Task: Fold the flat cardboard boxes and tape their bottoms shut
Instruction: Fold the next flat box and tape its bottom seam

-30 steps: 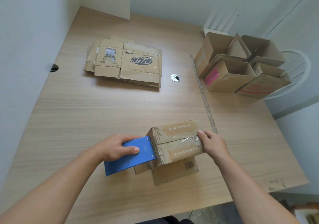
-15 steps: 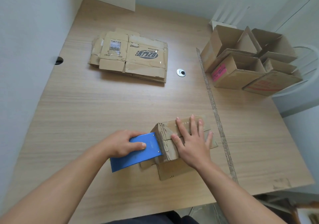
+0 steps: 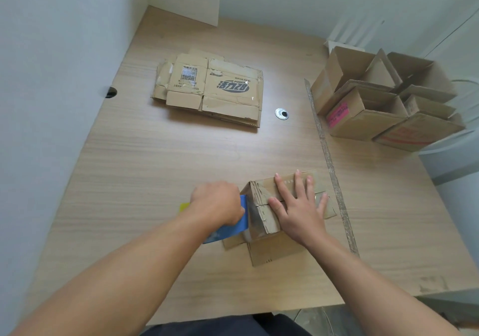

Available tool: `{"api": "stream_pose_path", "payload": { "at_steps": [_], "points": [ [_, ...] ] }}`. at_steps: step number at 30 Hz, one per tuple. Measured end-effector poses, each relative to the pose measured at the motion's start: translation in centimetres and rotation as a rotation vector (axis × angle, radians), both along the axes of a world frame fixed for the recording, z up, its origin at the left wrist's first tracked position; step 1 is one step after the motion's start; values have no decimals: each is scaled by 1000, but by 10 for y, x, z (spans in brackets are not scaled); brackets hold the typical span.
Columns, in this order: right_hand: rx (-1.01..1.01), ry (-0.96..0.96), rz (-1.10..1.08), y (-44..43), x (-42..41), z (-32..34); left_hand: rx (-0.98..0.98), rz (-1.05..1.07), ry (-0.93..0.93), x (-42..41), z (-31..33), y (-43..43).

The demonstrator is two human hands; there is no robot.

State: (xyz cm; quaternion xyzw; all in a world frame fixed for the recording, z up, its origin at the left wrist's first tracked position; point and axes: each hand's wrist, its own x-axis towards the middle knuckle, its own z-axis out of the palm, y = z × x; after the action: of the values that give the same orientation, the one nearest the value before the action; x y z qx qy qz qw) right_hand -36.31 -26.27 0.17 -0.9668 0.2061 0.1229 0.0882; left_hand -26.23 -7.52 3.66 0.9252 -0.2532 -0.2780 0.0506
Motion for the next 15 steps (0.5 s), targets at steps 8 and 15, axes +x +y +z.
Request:
{"api": "stream_pose_path", "payload": {
  "at_steps": [8,15],
  "points": [
    [-119,-226,48,20,6,21,-81,114,-30,0,-7,47],
    [-153,-184,3,51,6,8,-84,198,18,2,-10,85]
  ]
}}
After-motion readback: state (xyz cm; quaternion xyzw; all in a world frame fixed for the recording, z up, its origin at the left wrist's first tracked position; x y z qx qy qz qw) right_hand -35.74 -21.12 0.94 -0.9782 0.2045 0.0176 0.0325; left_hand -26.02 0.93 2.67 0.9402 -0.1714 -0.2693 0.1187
